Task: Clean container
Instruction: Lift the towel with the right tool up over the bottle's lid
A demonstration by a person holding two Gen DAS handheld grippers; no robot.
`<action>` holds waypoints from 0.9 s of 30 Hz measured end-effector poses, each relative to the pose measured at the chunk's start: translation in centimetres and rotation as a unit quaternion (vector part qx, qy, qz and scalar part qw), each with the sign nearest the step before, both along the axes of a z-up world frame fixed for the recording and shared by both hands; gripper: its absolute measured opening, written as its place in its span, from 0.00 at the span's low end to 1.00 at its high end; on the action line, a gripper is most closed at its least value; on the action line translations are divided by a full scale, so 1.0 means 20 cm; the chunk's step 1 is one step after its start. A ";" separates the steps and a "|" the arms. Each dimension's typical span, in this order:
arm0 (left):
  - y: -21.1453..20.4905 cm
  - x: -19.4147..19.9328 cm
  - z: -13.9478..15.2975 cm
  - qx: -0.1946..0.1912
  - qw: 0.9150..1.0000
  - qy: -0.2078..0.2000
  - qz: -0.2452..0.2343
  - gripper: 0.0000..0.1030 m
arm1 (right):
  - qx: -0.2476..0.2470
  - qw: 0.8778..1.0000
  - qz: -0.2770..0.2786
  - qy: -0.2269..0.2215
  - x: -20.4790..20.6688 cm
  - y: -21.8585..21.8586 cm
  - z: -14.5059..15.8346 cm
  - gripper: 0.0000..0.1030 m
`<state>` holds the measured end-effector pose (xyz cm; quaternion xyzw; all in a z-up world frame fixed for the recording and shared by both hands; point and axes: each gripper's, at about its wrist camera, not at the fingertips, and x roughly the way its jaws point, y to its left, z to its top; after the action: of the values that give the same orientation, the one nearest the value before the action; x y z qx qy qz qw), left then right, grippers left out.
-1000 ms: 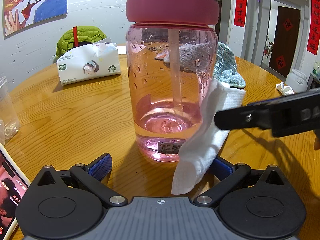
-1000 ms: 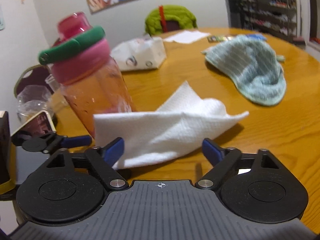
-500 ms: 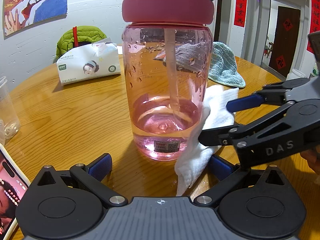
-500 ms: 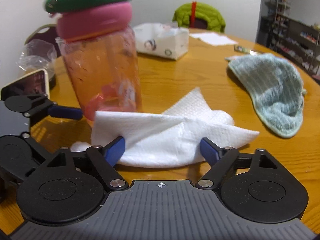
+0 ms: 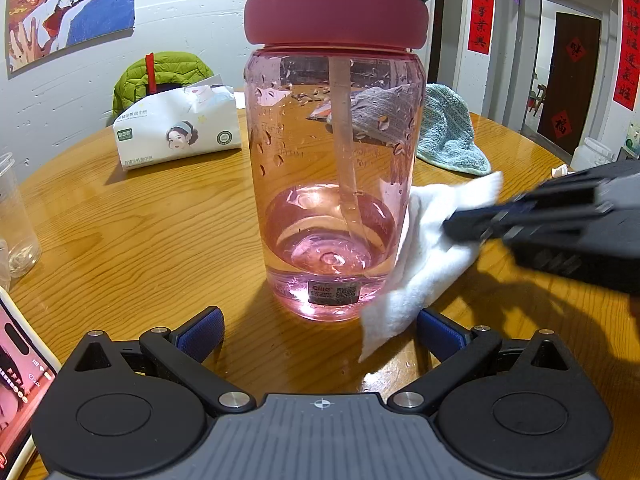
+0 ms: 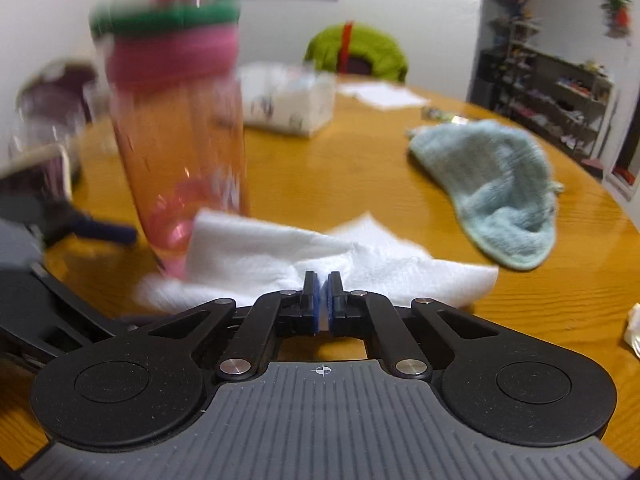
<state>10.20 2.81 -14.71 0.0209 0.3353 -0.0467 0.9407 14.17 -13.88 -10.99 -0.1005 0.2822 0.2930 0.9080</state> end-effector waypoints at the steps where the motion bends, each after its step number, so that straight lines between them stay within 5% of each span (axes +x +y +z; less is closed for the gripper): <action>1: 0.00 0.00 0.00 0.000 1.000 0.000 0.000 1.00 | 0.023 1.000 0.000 -0.009 -0.03 -0.03 0.05 0.03; 7: 0.00 0.00 0.00 0.000 1.000 0.000 0.000 1.00 | 0.129 0.988 0.049 -0.074 -0.26 -0.12 0.38 0.03; 20: -0.01 0.00 0.00 0.000 1.000 0.000 0.000 1.00 | 0.123 0.979 0.064 -0.149 -0.43 0.06 0.72 0.03; 27: -0.01 -0.01 0.00 0.000 1.000 0.000 0.000 1.00 | 0.059 0.984 0.088 -0.146 -0.29 0.37 0.73 0.03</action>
<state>10.06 2.55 -14.62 0.0211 0.3352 -0.0465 0.9408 8.37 -6.40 3.69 -0.1133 0.1193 0.3701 0.9143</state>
